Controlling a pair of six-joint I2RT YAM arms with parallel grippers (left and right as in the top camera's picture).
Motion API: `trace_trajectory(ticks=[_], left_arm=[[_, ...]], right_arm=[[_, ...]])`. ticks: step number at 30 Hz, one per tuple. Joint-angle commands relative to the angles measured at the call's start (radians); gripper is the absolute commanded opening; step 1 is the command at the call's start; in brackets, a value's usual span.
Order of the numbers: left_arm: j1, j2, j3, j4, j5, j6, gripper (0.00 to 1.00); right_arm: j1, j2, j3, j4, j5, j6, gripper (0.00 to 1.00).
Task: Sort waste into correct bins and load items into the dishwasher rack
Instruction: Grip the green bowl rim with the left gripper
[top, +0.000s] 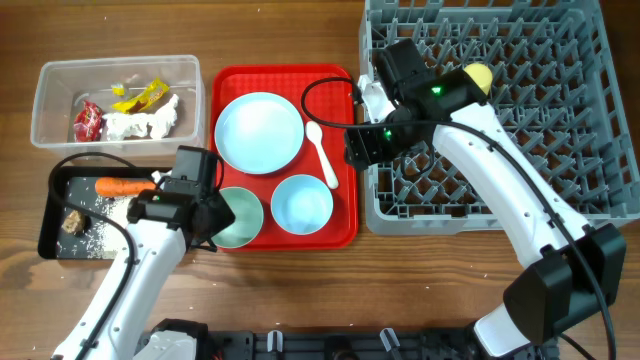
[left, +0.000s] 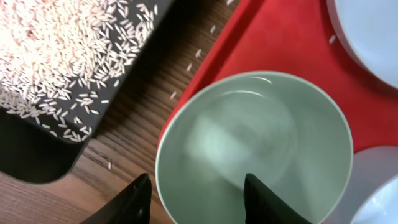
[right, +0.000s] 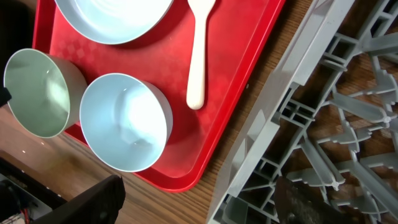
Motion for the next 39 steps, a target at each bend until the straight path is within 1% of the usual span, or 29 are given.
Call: trace_trajectory(ticks=[1, 4, 7, 9, 16, 18, 22, 25, 26, 27, 29, 30, 33, 37, 39], left_arm=[[0.043, 0.000, -0.023, 0.005, -0.003, -0.014, 0.47], [0.063, 0.000, -0.055, 0.027, 0.006, -0.014, 0.47], [0.067, 0.000, -0.100, 0.108, 0.081, -0.014, 0.46], [0.068, 0.001, -0.109, 0.132, 0.080, -0.014, 0.44], [0.068, 0.014, -0.127, 0.161, 0.087, -0.026, 0.42], [0.068, 0.024, -0.158, 0.183, 0.088, -0.048, 0.40], [0.068, 0.025, -0.158, 0.191, 0.088, -0.048, 0.33], [0.068, 0.026, -0.158, 0.192, 0.088, -0.047, 0.30], [0.068, 0.026, -0.158, 0.190, 0.088, -0.047, 0.26], [0.068, 0.026, -0.158, 0.188, 0.088, -0.047, 0.19], [0.068, 0.025, -0.158, 0.185, 0.088, -0.047, 0.07], [0.068, 0.025, -0.155, 0.184, 0.088, -0.046, 0.04], [0.068, 0.010, -0.118, 0.136, 0.080, -0.035, 0.04], [0.068, -0.033, -0.006, 0.008, 0.027, 0.043, 0.04], [0.068, -0.053, 0.055, -0.053, 0.000, 0.044, 0.04]], right_arm=[[0.000, 0.011, -0.006, 0.001, 0.011, -0.011, 0.79], [0.000, 0.011, -0.006, 0.002, 0.011, -0.011, 0.79], [0.000, 0.011, -0.006, 0.002, 0.011, -0.011, 0.79], [0.000, 0.011, -0.006, 0.002, 0.011, -0.011, 0.79], [0.000, 0.011, -0.006, 0.002, 0.011, -0.011, 0.79], [0.000, 0.011, -0.006, 0.001, 0.011, -0.010, 0.79], [0.000, 0.011, -0.006, 0.001, 0.011, -0.010, 0.79], [0.000, 0.011, -0.006, 0.001, 0.011, -0.010, 0.79], [0.000, 0.011, -0.006, 0.001, 0.011, -0.010, 0.79], [0.000, 0.011, -0.006, 0.001, 0.011, -0.010, 0.79], [0.000, 0.011, -0.006, 0.001, 0.011, -0.010, 0.79], [0.000, 0.011, -0.006, 0.001, 0.011, -0.010, 0.79], [0.000, 0.011, -0.006, 0.001, 0.011, -0.010, 0.79], [0.000, 0.011, -0.006, 0.008, 0.010, -0.010, 0.80], [0.000, 0.011, -0.006, 0.023, -0.010, -0.010, 0.80]])
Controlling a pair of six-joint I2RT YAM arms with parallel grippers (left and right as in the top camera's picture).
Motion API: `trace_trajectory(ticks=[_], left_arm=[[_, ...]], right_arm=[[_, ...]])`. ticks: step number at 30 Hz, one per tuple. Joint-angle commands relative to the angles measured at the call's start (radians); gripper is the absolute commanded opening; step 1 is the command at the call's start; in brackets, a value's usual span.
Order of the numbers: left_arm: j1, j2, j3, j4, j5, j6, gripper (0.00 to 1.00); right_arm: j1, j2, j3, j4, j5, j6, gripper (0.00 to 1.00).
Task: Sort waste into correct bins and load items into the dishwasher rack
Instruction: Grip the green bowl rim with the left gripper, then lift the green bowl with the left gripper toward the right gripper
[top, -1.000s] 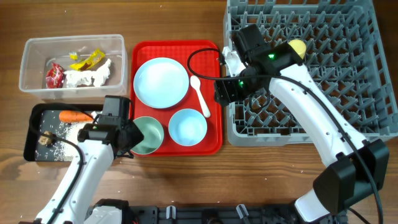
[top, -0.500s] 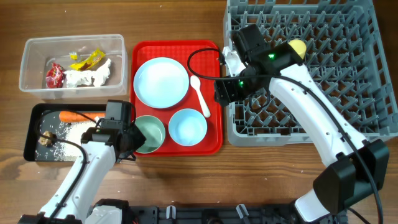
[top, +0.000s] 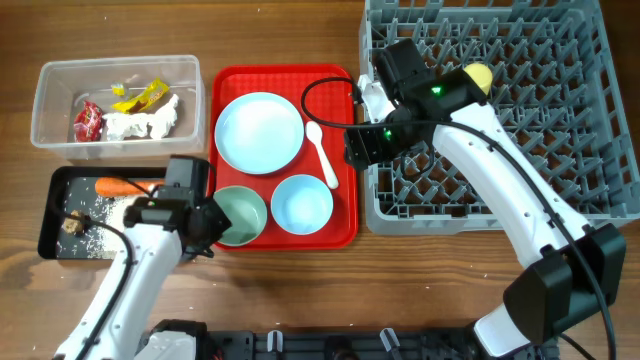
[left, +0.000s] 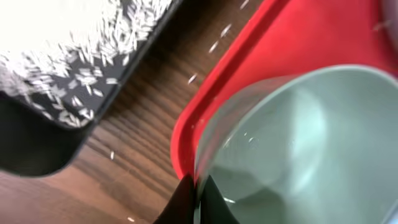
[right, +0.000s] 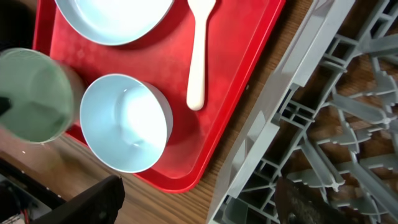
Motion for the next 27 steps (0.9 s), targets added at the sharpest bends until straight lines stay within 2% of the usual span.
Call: trace_trajectory(ticks=[1, 6, 11, 17, 22, 27], left_arm=[[0.008, -0.059, 0.132, -0.074, -0.058, 0.042, 0.04], [0.008, -0.103, 0.224, -0.099, -0.011, 0.042, 0.04], [-0.020, -0.108, 0.249, -0.060, 0.129, 0.042, 0.04], [-0.118, -0.103, 0.249, 0.004, 0.127, 0.037, 0.04], [-0.177, -0.064, 0.249, 0.046, 0.118, 0.037, 0.04], [-0.209, -0.038, 0.249, 0.093, 0.118, 0.037, 0.04]], right_arm=[[0.000, 0.011, -0.006, 0.027, -0.030, -0.010, 0.80], [0.000, 0.011, -0.006, 0.076, -0.111, -0.010, 0.78], [0.000, 0.011, -0.006, 0.082, -0.189, -0.011, 0.77], [0.000, 0.011, -0.006, 0.107, -0.343, -0.063, 0.77], [0.000, 0.011, -0.006, 0.131, -0.332, -0.063, 0.73], [0.043, 0.011, -0.006, 0.142, -0.194, -0.061, 0.73]])
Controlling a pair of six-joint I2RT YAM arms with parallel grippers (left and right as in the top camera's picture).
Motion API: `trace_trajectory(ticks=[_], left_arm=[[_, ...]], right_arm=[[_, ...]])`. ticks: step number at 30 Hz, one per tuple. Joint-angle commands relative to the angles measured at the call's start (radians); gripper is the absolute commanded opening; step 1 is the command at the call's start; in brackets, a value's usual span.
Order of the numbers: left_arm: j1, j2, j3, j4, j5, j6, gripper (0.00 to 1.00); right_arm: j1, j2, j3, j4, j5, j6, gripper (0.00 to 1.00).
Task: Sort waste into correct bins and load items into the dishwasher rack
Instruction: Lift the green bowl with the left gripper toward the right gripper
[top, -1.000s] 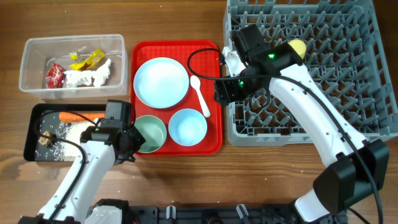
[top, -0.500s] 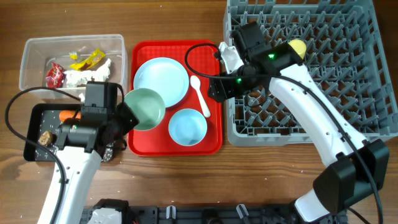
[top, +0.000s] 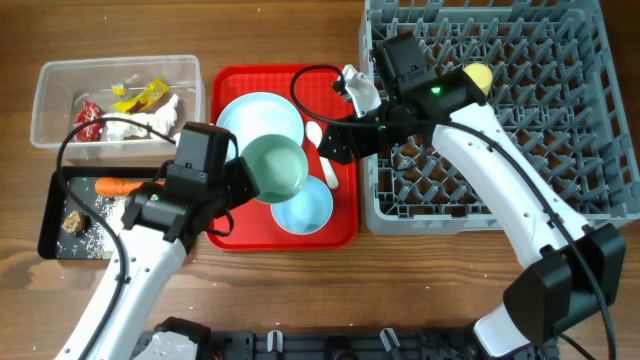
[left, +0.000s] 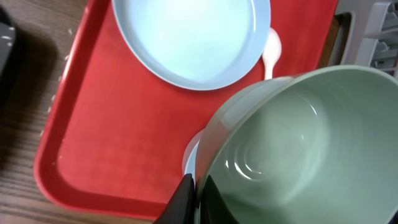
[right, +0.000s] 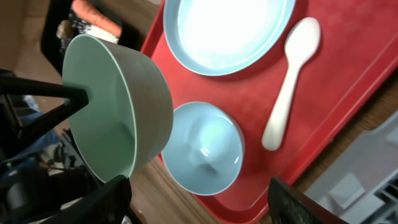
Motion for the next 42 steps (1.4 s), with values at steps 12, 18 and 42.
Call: trace_trajectory(ticks=[12, 18, 42], left_arm=[[-0.019, 0.011, 0.021, 0.013, 0.027, -0.014, 0.04], [-0.019, 0.011, 0.021, 0.010, 0.039, -0.014, 0.04], [-0.018, 0.011, 0.021, 0.029, 0.039, -0.014, 0.04]], right_arm=[[0.219, 0.011, -0.006, 0.112, 0.400, 0.072, 0.73], [0.248, 0.013, -0.006, 0.134, 0.415, 0.072, 0.68], [0.249, 0.074, -0.006, 0.153, 0.372, 0.064, 0.18]])
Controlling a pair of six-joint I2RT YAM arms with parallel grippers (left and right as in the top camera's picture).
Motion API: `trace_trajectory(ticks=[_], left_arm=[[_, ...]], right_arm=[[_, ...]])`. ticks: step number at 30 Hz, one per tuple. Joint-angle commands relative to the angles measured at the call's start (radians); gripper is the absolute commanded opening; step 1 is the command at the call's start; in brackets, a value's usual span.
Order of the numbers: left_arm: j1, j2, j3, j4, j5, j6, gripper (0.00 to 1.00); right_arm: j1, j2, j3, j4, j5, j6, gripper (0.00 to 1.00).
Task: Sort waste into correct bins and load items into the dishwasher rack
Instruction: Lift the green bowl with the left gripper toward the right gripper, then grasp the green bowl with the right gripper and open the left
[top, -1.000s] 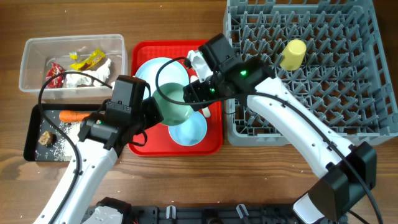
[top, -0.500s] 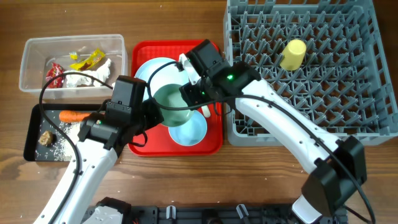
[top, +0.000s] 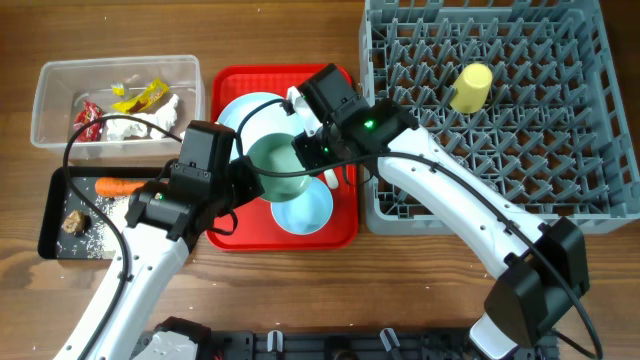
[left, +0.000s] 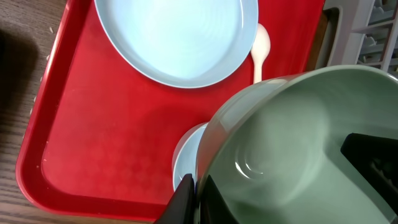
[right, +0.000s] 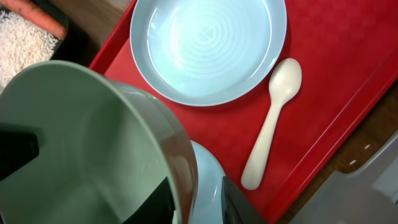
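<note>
A pale green bowl (top: 275, 170) hangs tilted above the red tray (top: 225, 215). My left gripper (left: 198, 199) is shut on its left rim. My right gripper (right: 199, 202) is open and straddles the opposite rim of the green bowl (right: 81, 143), one finger inside and one outside. Under it on the tray sit a light blue bowl (top: 305, 205), a light blue plate (right: 208, 46) and a white spoon (right: 270, 124). The grey dishwasher rack (top: 500, 110) stands to the right with a yellow cup (top: 470, 87) in it.
At the far left a clear bin (top: 115, 100) holds wrappers and crumpled paper. In front of that bin, a black tray (top: 70, 215) holds a carrot (top: 120, 186), rice and a brown scrap. The rack's left wall is close beside the red tray.
My right gripper has moved left from beside the rack's left edge to the green bowl, and its open fingers now stand astride the rim. The left gripper holds the bowl in about the same place.
My left gripper was open over the green bowl standing at the tray's front left. Then it was shut on the bowl's rim. Then the bowl hung above the tray's middle with my right gripper nearer. Now both grippers are at the bowl.
</note>
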Motion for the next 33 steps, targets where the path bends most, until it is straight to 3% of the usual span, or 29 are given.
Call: trace_trajectory(ticks=[1, 5, 12, 15, 16, 17, 19, 23, 26, 31, 32, 33], left_arm=[[-0.003, 0.002, 0.021, 0.006, 0.016, -0.010, 0.04], [-0.003, 0.002, 0.021, 0.007, 0.016, -0.010, 0.04], [-0.003, -0.040, 0.025, 0.047, 0.056, -0.005, 0.08], [-0.003, -0.085, 0.047, 0.052, 0.044, 0.000, 0.24], [-0.003, -0.098, 0.054, 0.057, 0.045, 0.011, 0.32], [-0.002, -0.119, 0.065, 0.059, 0.043, 0.018, 0.47], [-0.003, -0.146, 0.074, 0.069, 0.035, 0.018, 0.62], [-0.003, -0.175, 0.076, 0.084, -0.019, 0.018, 0.63], [-0.003, -0.183, 0.076, 0.086, -0.149, 0.018, 0.65], [-0.003, -0.183, 0.076, 0.107, -0.390, 0.018, 0.86], [-0.003, -0.182, 0.076, 0.106, -0.411, 0.018, 0.99], [-0.003, -0.181, 0.076, 0.106, -0.416, 0.018, 1.00]], right_arm=[[0.005, 0.024, -0.003, -0.007, -0.016, 0.000, 0.15], [0.005, 0.024, -0.003, -0.004, -0.021, -0.001, 0.04], [0.000, 0.023, -0.003, 0.051, -0.076, 0.000, 0.04], [-0.004, 0.023, -0.003, 0.053, -0.058, 0.000, 0.04], [-0.006, 0.023, -0.003, 0.054, -0.047, 0.000, 0.04], [-0.009, 0.023, -0.003, 0.058, -0.036, 0.000, 0.04], [-0.019, 0.023, 0.000, 0.077, -0.034, 0.000, 0.04], [-0.056, 0.019, 0.027, 0.092, -0.034, -0.001, 0.04], [-0.107, 0.012, 0.054, 0.095, 0.016, -0.001, 0.04], [-0.209, 0.003, 0.072, 0.188, 0.196, -0.003, 0.04], [-0.224, 0.003, 0.072, 0.221, 0.253, -0.005, 0.04], [-0.235, 0.003, 0.072, 0.248, 0.308, -0.005, 0.04]])
